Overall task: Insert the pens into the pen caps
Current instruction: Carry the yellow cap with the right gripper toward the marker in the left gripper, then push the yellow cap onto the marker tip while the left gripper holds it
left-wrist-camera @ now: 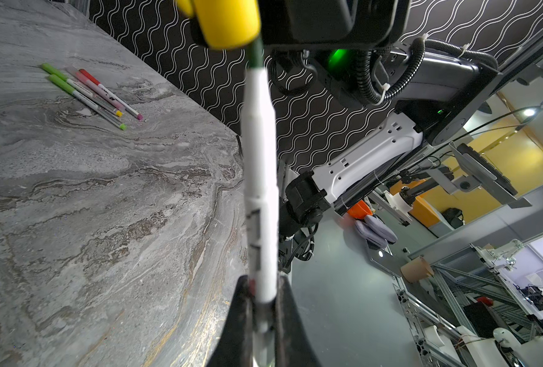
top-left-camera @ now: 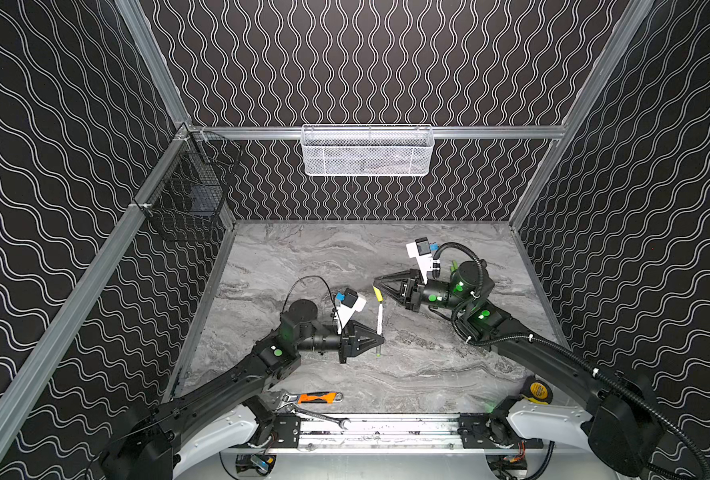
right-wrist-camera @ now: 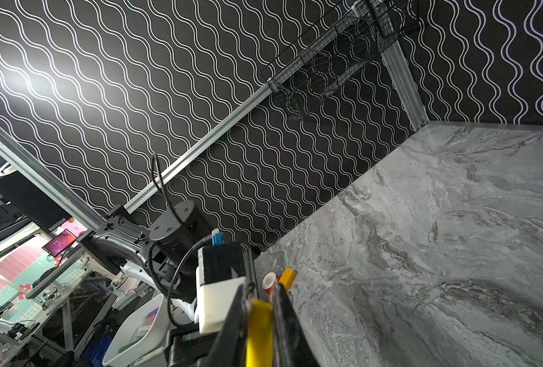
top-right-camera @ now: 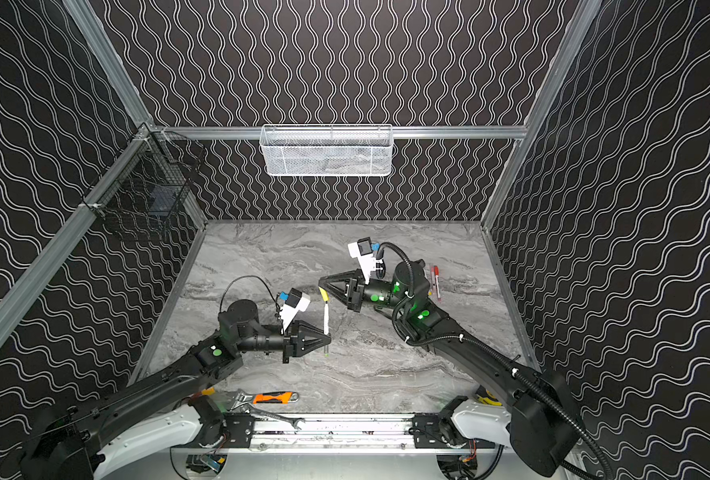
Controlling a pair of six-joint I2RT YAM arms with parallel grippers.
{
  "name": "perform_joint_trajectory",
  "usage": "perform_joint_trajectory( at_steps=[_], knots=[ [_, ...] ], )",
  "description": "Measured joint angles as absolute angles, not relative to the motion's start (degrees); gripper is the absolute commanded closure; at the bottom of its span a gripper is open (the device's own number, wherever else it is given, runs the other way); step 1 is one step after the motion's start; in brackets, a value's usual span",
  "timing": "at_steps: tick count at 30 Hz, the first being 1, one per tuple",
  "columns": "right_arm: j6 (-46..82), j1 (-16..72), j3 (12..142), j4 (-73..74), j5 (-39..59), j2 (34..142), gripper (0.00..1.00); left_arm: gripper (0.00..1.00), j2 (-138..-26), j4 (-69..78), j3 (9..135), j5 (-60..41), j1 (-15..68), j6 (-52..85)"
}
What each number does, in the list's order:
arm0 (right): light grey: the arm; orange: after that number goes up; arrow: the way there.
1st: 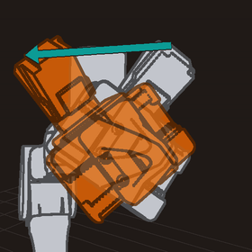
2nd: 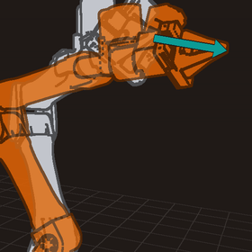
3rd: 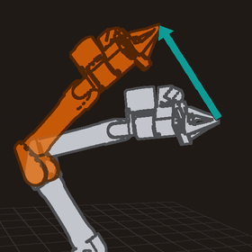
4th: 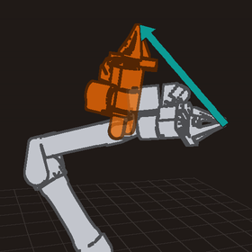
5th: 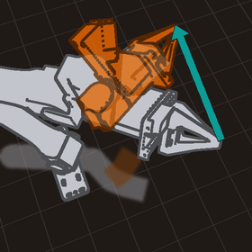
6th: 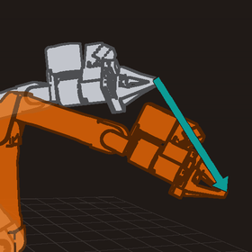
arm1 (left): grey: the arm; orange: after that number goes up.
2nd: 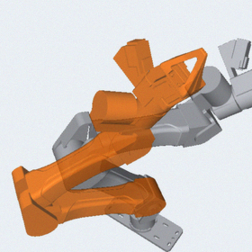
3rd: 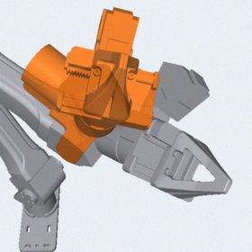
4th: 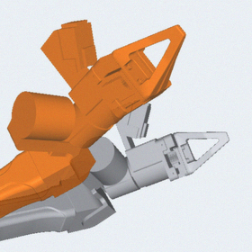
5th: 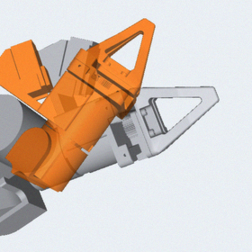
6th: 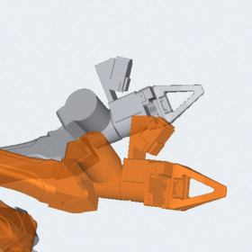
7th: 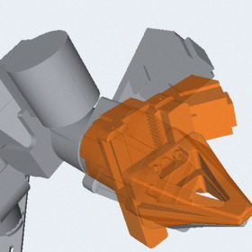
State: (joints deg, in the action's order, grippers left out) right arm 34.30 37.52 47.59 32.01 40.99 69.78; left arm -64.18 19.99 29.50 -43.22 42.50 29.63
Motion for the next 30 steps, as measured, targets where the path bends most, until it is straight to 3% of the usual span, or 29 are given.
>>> perform_joint_trajectory(
  at_steps=[30],
  knots=[
    [32.4,40.2,46.9,32.1,40.7,68.1,0.84,1.00,-60.1,17.4,29.9,-40.7,42.5,28.1]
  ],
)
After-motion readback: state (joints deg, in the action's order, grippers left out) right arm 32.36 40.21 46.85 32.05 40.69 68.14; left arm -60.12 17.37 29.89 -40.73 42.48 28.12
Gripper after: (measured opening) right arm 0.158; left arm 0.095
